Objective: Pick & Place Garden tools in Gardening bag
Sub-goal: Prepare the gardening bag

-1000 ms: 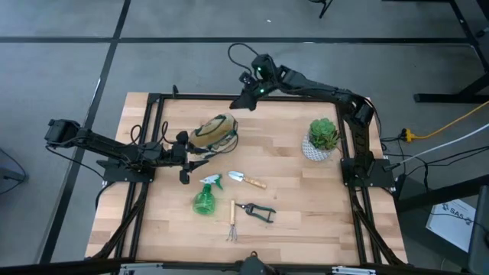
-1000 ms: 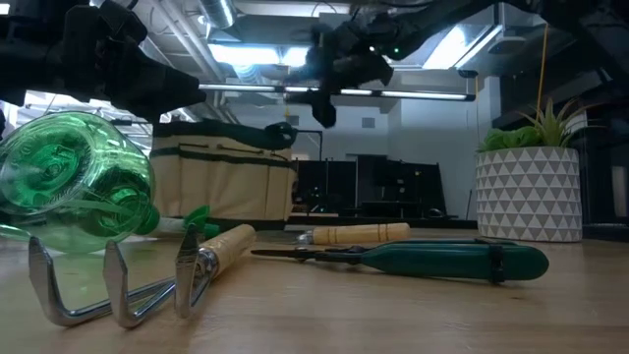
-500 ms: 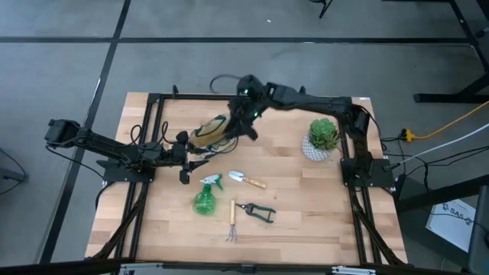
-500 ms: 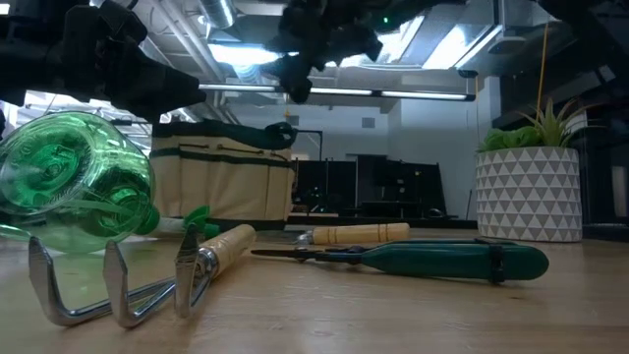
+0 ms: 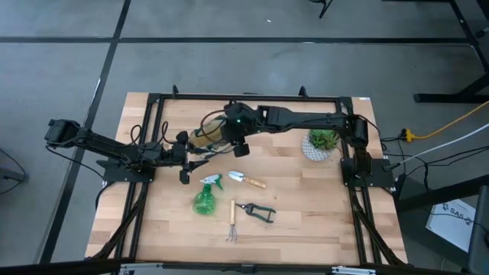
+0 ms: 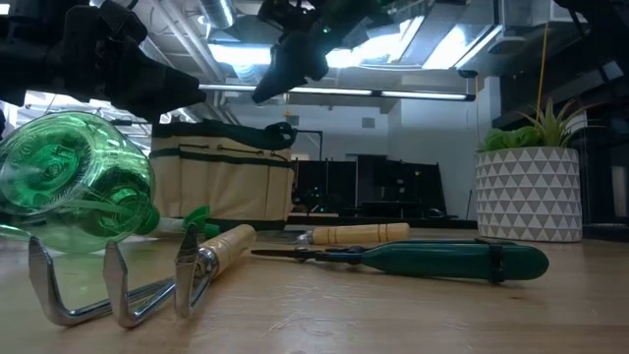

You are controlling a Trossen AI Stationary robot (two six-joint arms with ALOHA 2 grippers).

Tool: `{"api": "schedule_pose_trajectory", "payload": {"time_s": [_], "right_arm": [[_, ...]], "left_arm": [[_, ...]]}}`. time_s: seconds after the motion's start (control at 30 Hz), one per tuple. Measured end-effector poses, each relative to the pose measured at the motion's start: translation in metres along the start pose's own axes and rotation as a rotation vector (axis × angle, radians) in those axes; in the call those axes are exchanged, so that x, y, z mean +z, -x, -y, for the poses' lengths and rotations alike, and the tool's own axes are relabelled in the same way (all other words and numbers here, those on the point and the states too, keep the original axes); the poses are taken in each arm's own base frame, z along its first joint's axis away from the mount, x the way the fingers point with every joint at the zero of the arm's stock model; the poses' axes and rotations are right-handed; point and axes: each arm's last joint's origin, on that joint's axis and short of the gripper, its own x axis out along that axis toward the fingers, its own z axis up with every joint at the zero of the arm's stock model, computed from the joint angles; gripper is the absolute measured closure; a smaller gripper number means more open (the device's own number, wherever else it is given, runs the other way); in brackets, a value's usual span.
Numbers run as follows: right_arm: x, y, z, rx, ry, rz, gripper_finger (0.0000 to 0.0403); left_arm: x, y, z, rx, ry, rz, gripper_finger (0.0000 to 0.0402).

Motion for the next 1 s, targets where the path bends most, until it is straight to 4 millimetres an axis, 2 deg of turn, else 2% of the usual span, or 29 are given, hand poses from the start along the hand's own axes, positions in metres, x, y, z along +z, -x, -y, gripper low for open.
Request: {"api": "schedule_pose_trajectory", "payload": {"time_s": [0.27, 0.5, 0.6, 0.83, 1.0], "right_arm": [[-0.010, -0.002, 0.014, 0.010, -0.029, 0.010, 0.0236], [-0.027, -0.035, 0.011, 0.072, -0.078, -0.034, 0.0236], [-0.030, -0.042, 0.009, 0.074, -0.077, -0.038, 0.0236], [-0.028, -0.043, 0.010, 0.064, -0.121, -0.024, 0.0236], [-0.015, -0.030, 0.017, 0.155, -0.184, 0.053, 0.0236]], "left_arm": [[0.000, 0.000, 0.000, 0.000, 0.000, 0.000, 0.0226], [0.000, 0.000, 0.000, -0.001, 0.000, -0.001, 0.0224], [0.000, 0.000, 0.000, 0.000, 0.000, 0.000, 0.0226], [0.000, 0.000, 0.000, 0.000, 0.000, 0.000, 0.0224], [0.000, 0.000, 0.000, 0.000, 0.000, -0.001, 0.0225]]}}
